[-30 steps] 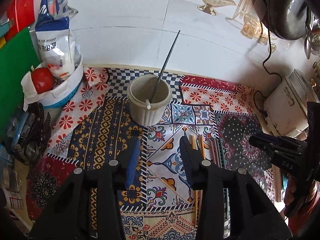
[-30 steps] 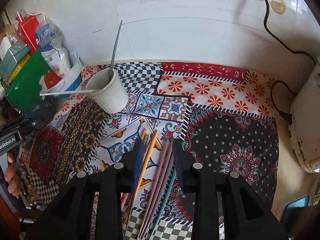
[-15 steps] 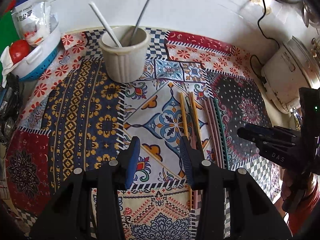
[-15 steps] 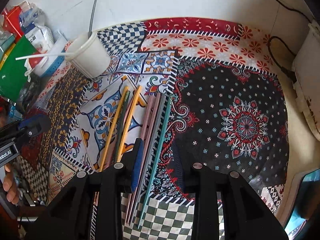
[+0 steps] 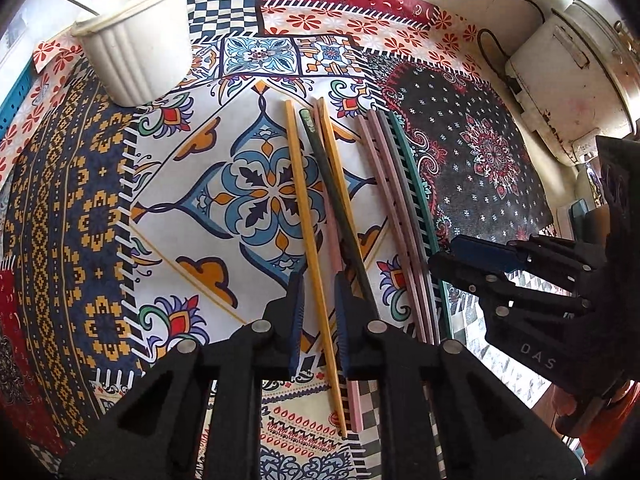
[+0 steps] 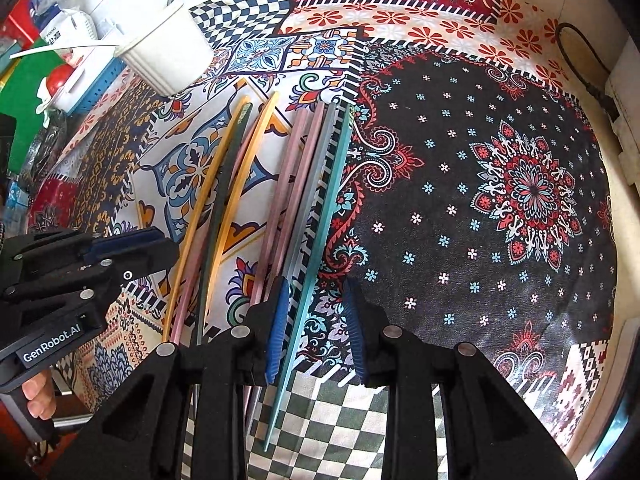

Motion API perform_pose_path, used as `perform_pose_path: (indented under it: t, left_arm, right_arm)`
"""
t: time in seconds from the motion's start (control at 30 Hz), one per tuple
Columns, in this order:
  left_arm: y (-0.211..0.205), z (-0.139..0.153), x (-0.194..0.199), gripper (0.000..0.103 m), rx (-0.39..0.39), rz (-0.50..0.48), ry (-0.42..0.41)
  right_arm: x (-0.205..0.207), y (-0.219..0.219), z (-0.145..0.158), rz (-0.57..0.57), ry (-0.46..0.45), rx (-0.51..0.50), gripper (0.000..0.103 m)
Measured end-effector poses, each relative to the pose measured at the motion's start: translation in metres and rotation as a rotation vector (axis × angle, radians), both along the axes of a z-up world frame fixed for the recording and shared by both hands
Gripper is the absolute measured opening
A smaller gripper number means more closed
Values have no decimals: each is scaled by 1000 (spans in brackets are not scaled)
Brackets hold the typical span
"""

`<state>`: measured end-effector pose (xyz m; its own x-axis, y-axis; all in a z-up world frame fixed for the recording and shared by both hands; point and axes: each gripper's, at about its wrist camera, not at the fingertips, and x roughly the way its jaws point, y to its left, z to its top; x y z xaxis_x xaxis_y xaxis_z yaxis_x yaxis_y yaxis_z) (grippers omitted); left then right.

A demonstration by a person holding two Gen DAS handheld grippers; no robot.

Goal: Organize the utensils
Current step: 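Move both open tools back to the remaining chopsticks on the cloth, then grasp a yellow wooden chopstick with the left tool while the right tool grasps the teal stick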

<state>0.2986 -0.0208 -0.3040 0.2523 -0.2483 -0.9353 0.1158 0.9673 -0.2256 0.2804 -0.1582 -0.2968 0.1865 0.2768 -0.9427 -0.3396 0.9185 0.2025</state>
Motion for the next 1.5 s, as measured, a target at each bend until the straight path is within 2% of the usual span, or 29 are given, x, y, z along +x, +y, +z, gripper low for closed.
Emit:
perform_pose_path:
  t: [0.13,0.3,0.5,0.77,1.17,1.5]
  left_arm:
    - [-5,-8,5,8,41,-7,1]
    - [-1,-12,9,6,50,0,-3]
    - [13,-11,15,5,68,27,15]
    - [11,-12,36,5,29,9,51]
    - [-8,-10,77,6,93,-75,40]
    - [-16,-10,104,6,96,-63,20]
  right_arm:
    - [0,3,-1,13,-23,-25,13]
    - [6,-7,-3,-10,1,13,9]
    - [18,-19,-2,-40,4,-10,6]
    - [33,-12,-1,-29,22,3,6]
    - [66,14,-1,-10,21,-10,6]
    - [73,26,-1,-3,-19,-23,6]
